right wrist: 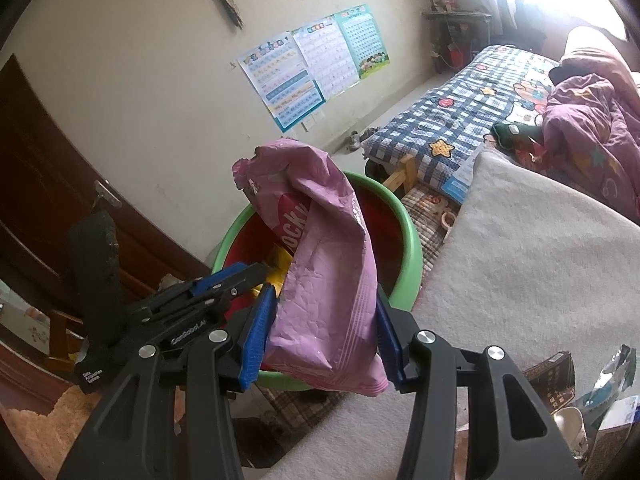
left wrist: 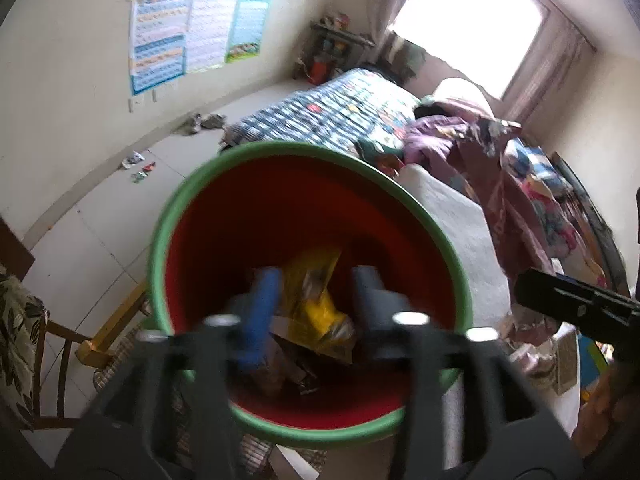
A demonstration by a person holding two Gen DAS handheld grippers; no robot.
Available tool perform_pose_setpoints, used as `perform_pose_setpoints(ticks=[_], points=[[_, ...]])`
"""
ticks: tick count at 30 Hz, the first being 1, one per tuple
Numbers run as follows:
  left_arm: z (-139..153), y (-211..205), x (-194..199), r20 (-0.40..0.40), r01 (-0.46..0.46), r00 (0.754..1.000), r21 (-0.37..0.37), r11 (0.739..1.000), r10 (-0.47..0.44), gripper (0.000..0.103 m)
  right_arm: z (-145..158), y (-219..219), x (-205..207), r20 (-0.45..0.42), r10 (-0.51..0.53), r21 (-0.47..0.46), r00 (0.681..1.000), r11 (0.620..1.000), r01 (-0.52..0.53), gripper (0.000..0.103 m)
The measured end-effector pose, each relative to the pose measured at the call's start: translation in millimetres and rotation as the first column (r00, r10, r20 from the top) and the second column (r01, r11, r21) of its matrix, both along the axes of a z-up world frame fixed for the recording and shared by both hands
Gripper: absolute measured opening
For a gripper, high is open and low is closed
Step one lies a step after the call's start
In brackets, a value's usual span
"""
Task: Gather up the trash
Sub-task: 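Open both tools to drop the wrapper and pink bag into the bucket, then return both tools to the pile and grasp a white milk carton with the right tool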
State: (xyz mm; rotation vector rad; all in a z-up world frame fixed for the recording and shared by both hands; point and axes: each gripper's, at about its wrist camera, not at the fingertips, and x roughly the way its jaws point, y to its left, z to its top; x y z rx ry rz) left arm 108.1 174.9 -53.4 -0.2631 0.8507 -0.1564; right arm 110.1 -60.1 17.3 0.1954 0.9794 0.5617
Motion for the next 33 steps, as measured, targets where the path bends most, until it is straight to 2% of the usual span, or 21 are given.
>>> perform_pose_setpoints(ticks=[2,5,10,17,22,24,29,33], points=[[1,7,-4,0.016,-0.045,0.999,-0.025,0.999,0.046,0.068,1,4,2,0.005,0.008,-0.006,1.000,1.000,-0.008,0.048],[1,17,-4,-0.001,-0.074,0.997,-0.038,0.997,0.074,0.068,0,9,4,0.010,0.019,-0.016,1.000,1.000,-0.019,0.048],[6,18,-11,0.023,-0.073,0.997,-0.022,0.997,0.073,0.068,-3,19,9,0.013,0.033,-0.028,0.999,0.999,-0.033,0.048],[3,20,-15,0.013,-0.078,0.997,-0.023,0.997,0.078,0.069,-8,29,13,0.012,0.053,-0.042,0.999,0.998,-0.052,0.048],[2,21,-17,0.013,-0.084,0.996,-0.024,0.996,0.084,0.069,-8,32,19,0.014,0.043,-0.047,0.999,0.998,-0.042,0.059],[2,20,-17,0.012,-0.080,0.997,-0.023,0.997,0.080,0.069,-8,30,20,0.016,0.034,-0.042,0.999,0.999,-0.034,0.071],[4,19,-20,0.016,-0.074,0.997,-0.014,0.997,0.074,0.069,-5,20,16,0.011,0.025,-0.019,1.000,1.000,-0.024,0.073],[4,14,-20,0.014,-0.061,0.998,-0.008,0.998,0.061,0.069,-1,3,3,0.031,0.015,-0.037,0.999,0.999,-0.014,0.073]])
